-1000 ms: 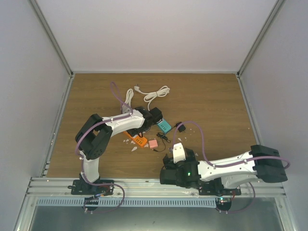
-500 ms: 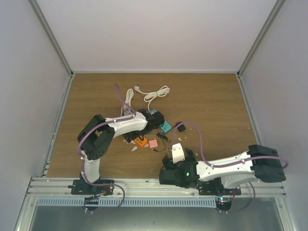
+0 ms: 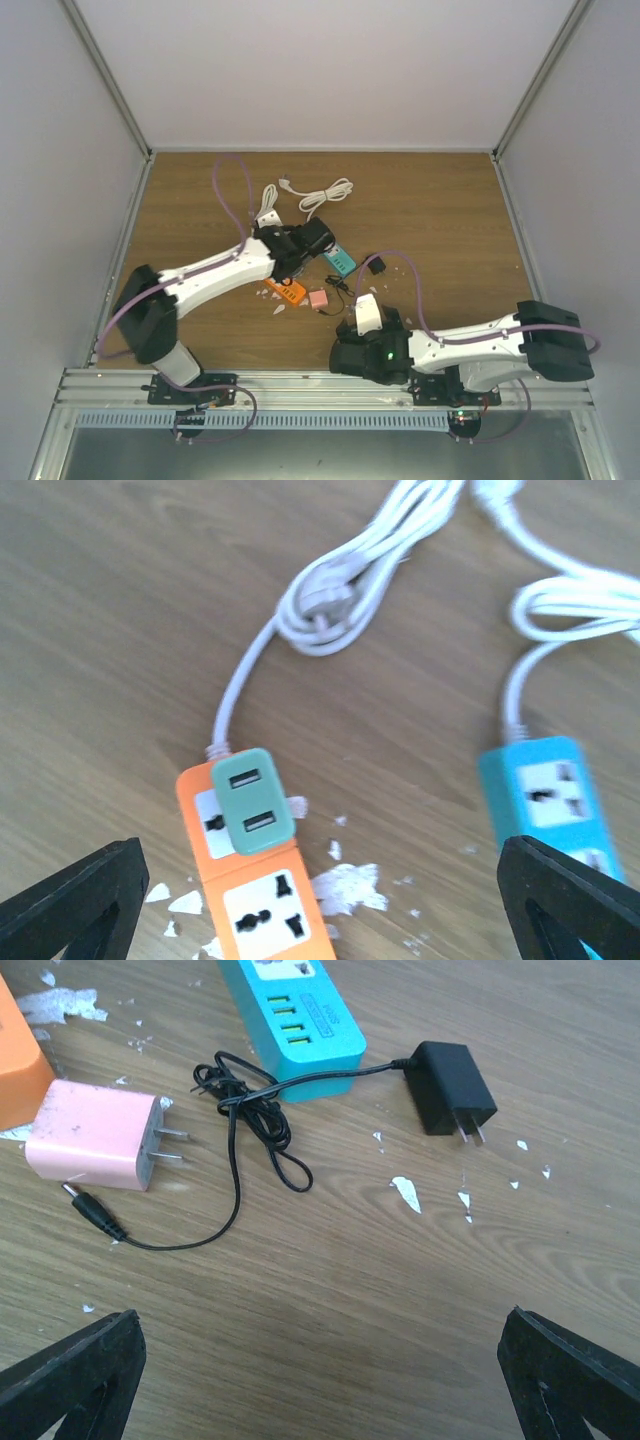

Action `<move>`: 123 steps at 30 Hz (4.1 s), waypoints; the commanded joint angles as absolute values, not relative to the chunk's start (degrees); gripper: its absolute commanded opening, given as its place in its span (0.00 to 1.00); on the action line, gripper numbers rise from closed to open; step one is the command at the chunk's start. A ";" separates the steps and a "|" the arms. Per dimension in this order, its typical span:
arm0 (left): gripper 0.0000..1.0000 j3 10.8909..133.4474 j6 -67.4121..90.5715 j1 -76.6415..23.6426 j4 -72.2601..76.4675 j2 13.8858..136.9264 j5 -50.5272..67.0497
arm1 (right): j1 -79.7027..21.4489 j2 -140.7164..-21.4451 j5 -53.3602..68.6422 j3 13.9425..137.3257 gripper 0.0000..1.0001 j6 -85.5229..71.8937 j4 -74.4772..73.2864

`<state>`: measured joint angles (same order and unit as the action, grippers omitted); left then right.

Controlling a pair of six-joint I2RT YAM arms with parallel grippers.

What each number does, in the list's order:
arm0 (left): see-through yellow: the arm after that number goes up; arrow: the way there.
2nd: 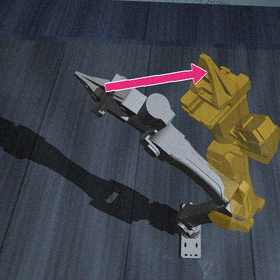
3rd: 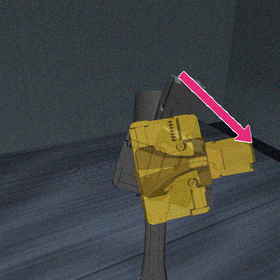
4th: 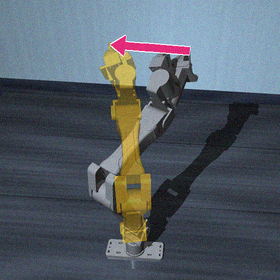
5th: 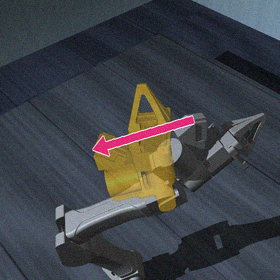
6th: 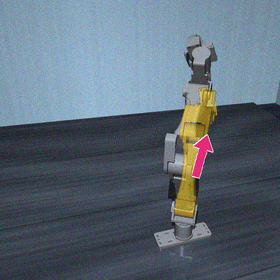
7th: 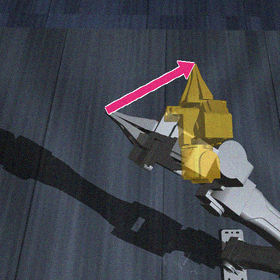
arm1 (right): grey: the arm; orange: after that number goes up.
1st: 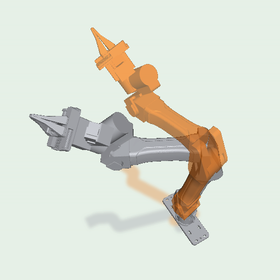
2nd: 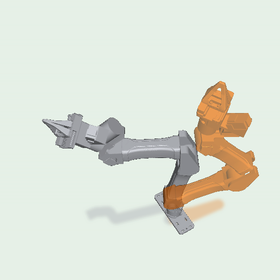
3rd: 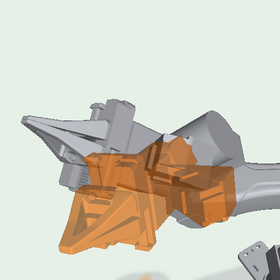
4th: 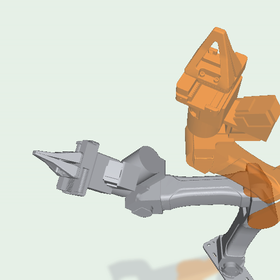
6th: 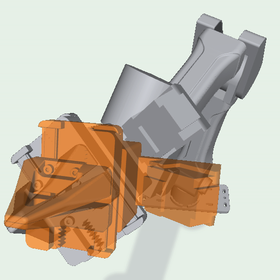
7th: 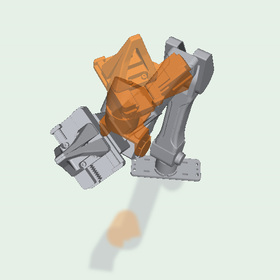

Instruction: Insert the plug

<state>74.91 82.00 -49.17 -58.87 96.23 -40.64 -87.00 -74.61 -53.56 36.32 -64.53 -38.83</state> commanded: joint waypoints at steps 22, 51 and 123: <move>0.99 32.68 30.43 -45.97 -12.99 43.93 -28.69 | -68.17 -95.11 -33.83 64.55 1.00 -30.77 -38.77; 0.99 27.77 29.34 -37.22 -9.90 32.61 -15.88 | -53.69 -93.89 13.29 65.21 0.94 23.72 -36.76; 0.99 26.95 31.64 -36.71 -12.46 29.50 -20.92 | -49.22 -107.56 -5.42 72.69 0.72 3.81 -27.70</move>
<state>27.77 31.11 -36.99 -14.37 29.45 -19.62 -49.17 -105.93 -4.19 71.16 9.08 -26.20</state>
